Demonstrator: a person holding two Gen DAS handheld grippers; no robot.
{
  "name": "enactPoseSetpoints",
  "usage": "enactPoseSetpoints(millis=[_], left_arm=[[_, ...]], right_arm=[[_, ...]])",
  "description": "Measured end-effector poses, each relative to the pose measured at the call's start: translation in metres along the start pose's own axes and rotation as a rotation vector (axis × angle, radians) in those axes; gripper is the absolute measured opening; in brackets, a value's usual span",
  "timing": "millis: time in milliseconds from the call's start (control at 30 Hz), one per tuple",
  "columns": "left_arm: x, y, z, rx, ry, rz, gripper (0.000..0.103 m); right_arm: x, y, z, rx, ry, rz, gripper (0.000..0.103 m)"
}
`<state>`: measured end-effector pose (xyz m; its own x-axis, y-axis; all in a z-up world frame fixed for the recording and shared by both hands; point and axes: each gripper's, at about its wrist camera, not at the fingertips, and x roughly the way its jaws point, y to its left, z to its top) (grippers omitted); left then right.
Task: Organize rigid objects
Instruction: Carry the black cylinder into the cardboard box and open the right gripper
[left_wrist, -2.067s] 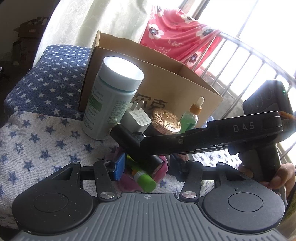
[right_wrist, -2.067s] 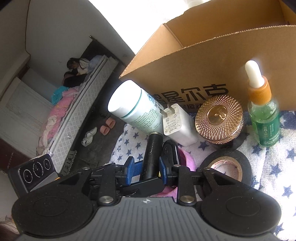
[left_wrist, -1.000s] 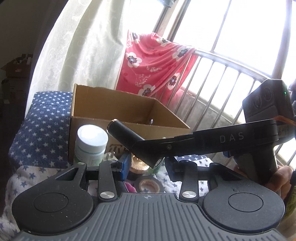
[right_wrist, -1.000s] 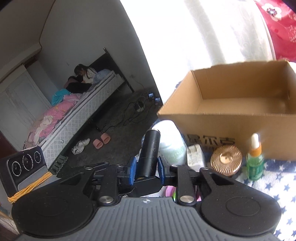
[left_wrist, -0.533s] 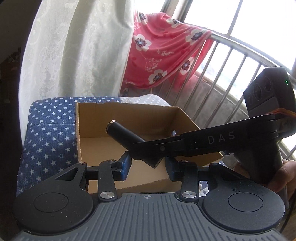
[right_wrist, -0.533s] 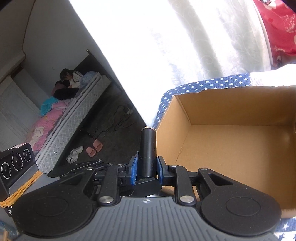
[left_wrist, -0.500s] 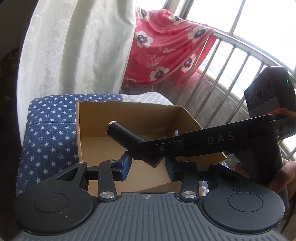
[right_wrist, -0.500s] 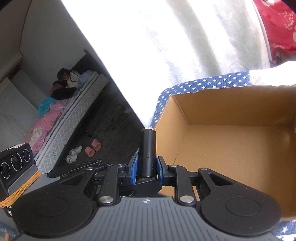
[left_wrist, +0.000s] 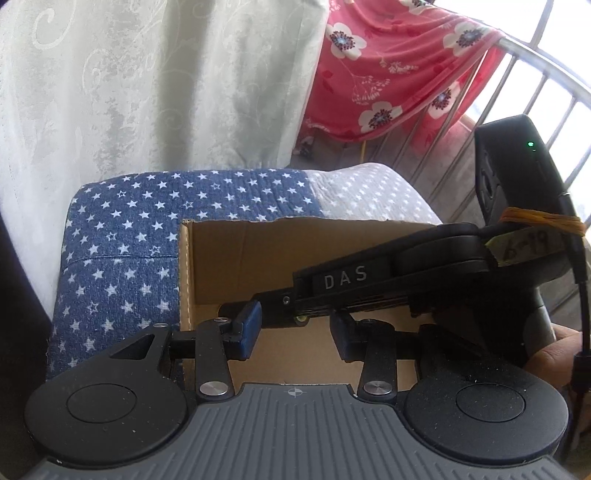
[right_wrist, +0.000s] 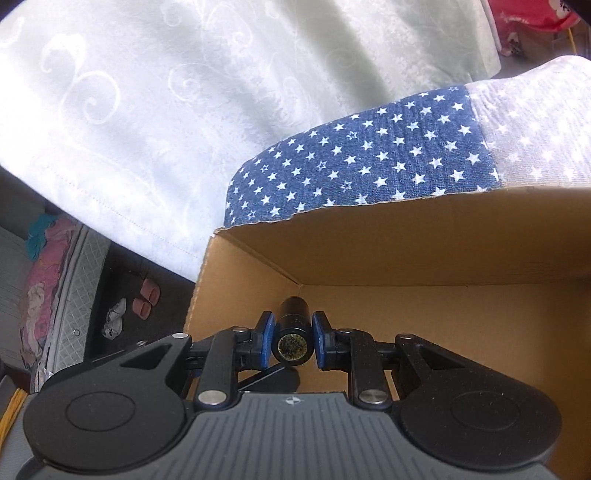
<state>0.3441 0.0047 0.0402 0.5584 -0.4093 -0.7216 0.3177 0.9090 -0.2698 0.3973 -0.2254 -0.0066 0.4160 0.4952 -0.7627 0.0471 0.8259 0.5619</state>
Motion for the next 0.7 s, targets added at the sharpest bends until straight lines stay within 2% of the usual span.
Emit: enactPoseSetpoints(millis=[167, 300, 367, 400, 433, 700], left_arm=[[-0.011, -0.007, 0.0, 0.024, -0.047, 0.004, 0.042], [-0.025, -0.005, -0.001, 0.018, -0.086, -0.008, 0.043], [-0.034, -0.002, -0.005, 0.014, -0.106, -0.014, 0.05], [-0.04, -0.001, -0.007, 0.011, -0.119, -0.019, 0.053], [-0.047, 0.001, -0.01, 0.008, -0.132, -0.022, 0.057], [-0.103, 0.013, -0.042, 0.013, -0.24, -0.009, 0.064]], right_arm=[[0.019, -0.014, 0.01, 0.035, 0.024, -0.013, 0.024], [0.02, -0.021, 0.016, 0.065, 0.027, -0.035, 0.029], [0.019, -0.024, 0.016, 0.076, 0.029, -0.058, 0.038], [0.018, -0.024, 0.016, 0.076, 0.024, -0.07, 0.054], [0.016, -0.024, 0.015, 0.073, 0.016, -0.079, 0.064], [-0.019, -0.008, 0.004, 0.017, -0.038, -0.087, 0.071]])
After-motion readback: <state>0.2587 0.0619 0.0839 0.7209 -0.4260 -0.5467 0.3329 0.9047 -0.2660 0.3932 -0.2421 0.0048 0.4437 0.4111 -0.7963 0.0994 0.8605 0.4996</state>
